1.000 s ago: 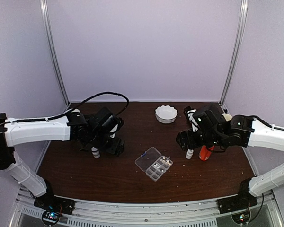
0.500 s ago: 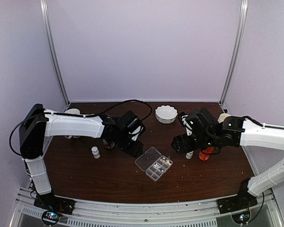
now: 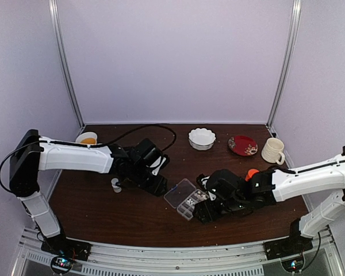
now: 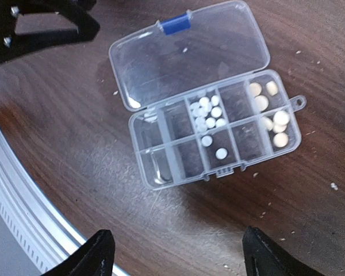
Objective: Sort the pills into containers
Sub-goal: Adjust the pill container at the center of the board.
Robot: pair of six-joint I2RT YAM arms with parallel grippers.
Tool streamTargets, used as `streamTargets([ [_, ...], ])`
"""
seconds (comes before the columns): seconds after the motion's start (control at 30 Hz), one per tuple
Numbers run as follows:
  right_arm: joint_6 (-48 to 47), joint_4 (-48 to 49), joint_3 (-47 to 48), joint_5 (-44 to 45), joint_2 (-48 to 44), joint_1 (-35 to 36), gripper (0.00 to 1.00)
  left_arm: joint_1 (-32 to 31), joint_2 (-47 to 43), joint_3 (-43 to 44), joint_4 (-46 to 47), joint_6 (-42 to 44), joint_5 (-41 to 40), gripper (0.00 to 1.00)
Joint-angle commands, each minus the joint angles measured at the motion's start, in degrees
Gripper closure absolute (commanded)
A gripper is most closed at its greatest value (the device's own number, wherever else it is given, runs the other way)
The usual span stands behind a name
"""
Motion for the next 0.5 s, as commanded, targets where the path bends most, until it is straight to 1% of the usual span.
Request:
streamTargets([
  [0.0,4.7,4.9,-0.8,1.8,2.7,3.9,0.21,0.1,-6.5,-4.5,4.7,-4.0,-0.8,0.44],
  [0.23,4.1,-1.2,7.9,6.9,12.4,7.0,0.2,0.0,-13.4,-8.7,5.5,-5.9,-8.6,0.42],
  [0.33,4.8,-1.4,9.2,7.3,14.4,7.1,0.22,0.1,-16.5,-9.6,5.0,-5.6,-11.2,0.41],
  [0.4,5.4,-2.4,10.2,8.0,15.6,7.2,0.24,0.1,-18.1,-9.9,4.2,-5.1,-12.7,0.41],
  [0.43,5.4,-2.6,10.7,8.1,16.2,7.2,0.3,0.1,-18.7,-9.9,3.8,-4.9,-13.3,0.41],
  [0.47,5.3,-2.8,11.4,7.9,16.8,7.2,0.33,0.2,-19.2,-9.9,3.5,-4.6,-13.7,0.4],
])
